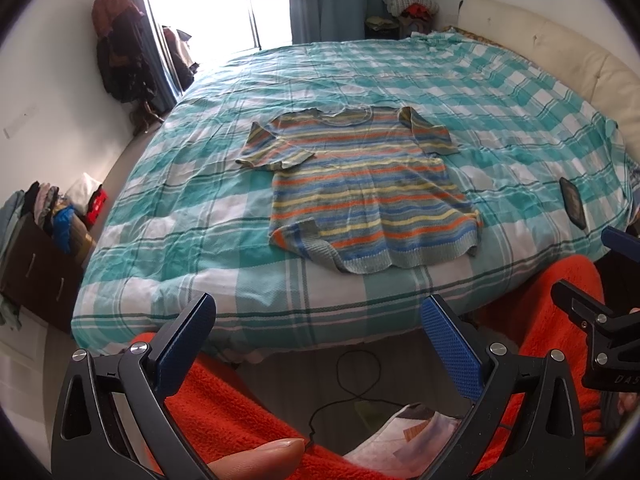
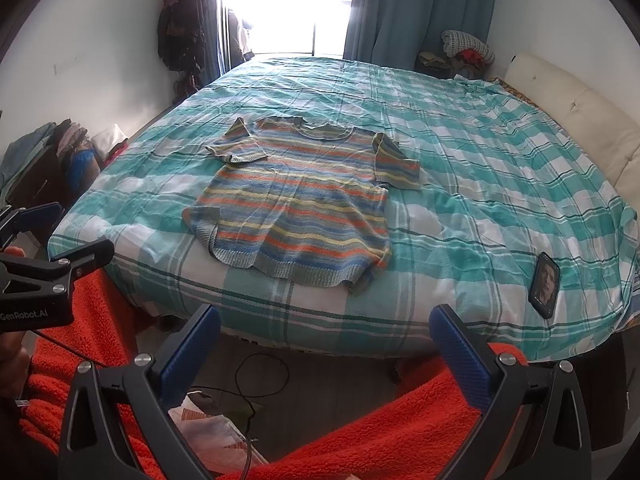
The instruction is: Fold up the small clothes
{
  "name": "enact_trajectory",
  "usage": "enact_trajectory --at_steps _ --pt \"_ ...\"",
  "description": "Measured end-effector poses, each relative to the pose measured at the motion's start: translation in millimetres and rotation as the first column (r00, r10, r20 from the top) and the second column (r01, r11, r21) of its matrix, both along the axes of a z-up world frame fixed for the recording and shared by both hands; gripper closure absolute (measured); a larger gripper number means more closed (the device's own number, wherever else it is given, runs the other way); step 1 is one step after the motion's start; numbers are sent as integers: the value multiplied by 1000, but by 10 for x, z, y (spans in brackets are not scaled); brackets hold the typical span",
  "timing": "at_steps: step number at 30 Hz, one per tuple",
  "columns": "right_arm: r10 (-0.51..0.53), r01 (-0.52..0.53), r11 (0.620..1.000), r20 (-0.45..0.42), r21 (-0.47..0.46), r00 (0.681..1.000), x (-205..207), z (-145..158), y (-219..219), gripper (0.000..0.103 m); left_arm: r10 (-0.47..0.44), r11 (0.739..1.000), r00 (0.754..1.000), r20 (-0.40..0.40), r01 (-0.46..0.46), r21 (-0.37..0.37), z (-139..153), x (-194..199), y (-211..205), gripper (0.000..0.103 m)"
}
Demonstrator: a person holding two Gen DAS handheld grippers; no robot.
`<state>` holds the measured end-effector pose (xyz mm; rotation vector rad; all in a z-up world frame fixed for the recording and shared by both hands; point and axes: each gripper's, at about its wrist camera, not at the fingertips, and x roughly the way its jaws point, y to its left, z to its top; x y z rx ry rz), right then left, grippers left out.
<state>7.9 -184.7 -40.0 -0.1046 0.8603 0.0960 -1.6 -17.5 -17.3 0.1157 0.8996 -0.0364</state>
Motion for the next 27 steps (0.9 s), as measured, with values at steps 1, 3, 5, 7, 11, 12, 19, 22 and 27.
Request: enact_trajectory --at_steps 1,3,5,7,11,12,19,22,27 --pt "0 0 1000 0 0 1000 -3 4 -1 0 -1 1000 1000 -3 1 -2 -12 -2 0 0" --pt "-4 4 1000 -4 -2 1000 6 -14 -10 0 -3 1000 1000 -9 3 -3 -4 -2 10 0" --pt "-8 8 1000 -4 -6 1000 7 -18 -10 0 -2 1000 1000 -12 2 -2 -4 2 13 0" --pt "-7 7 1000 -4 -6 1000 15 -24 -10 0 -2 1000 1000 -10 2 -2 -1 4 13 0" --pt "2 -2 1000 -6 -3 1000 22 -24 -3 0 -3 1000 1000 -4 3 2 10 8 10 0" --pt "4 -4 1000 -6 -3 1000 24 -27 1 0 -4 1000 1000 -4 4 2 7 8 11 0" --pt "4 -4 1000 0 -13 1000 15 -18 14 0 -1 1000 1000 -5 1 2 8 3 4 0" --pt "2 -2 1000 1 -14 1000 6 -15 15 0 -2 1000 1000 -5 2 2 9 6 6 0" --pt "4 -4 1000 1 -14 1000 3 -13 17 0 -2 1000 1000 -5 2 2 11 10 10 0"
